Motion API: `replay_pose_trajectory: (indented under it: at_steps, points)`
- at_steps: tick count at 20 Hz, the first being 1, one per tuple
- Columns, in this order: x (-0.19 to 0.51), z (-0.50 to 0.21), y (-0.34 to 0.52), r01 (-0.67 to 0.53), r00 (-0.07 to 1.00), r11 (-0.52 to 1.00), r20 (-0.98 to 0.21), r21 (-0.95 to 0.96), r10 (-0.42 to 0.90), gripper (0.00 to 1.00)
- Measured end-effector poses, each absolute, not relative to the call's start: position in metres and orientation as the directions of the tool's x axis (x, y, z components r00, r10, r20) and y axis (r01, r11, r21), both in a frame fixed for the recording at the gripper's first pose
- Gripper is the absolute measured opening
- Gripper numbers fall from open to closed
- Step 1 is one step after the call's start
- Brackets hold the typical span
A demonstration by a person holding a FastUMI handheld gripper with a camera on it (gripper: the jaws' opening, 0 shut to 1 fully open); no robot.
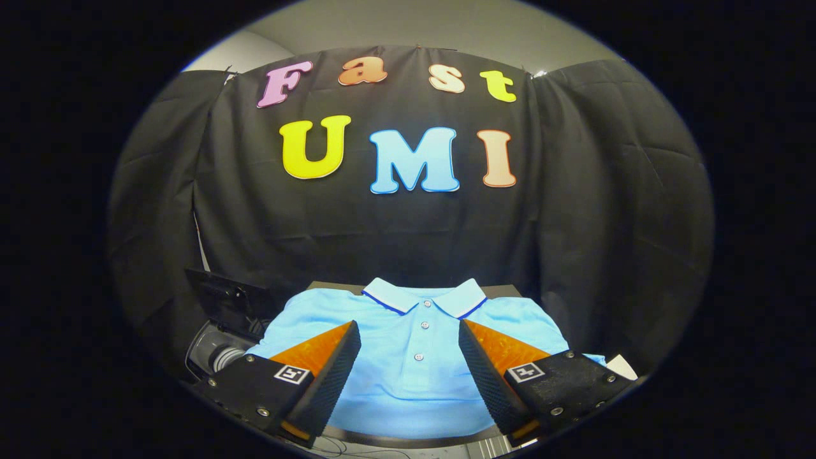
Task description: Put the clothes into the washing machine and then close the washing machine lid.
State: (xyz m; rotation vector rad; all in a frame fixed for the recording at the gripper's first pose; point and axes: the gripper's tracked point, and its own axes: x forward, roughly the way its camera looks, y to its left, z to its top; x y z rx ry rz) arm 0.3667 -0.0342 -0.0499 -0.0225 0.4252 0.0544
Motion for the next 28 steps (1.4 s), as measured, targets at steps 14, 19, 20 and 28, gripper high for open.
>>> replay_pose_trajectory:
  at_steps: [14,19,20,28]
  points:
    - [0.400,-0.118,-0.035,-0.111,0.777,0.994,-0.623,0.007,0.091,0.97]
    - [0.399,-0.125,-0.033,-0.136,0.753,0.991,-0.648,0.020,0.116,0.97]
    - [0.399,-0.124,-0.034,-0.142,0.751,0.990,-0.650,0.018,0.119,0.97]
    - [0.397,-0.123,-0.020,-0.204,0.748,0.978,-0.640,0.034,0.178,0.34]
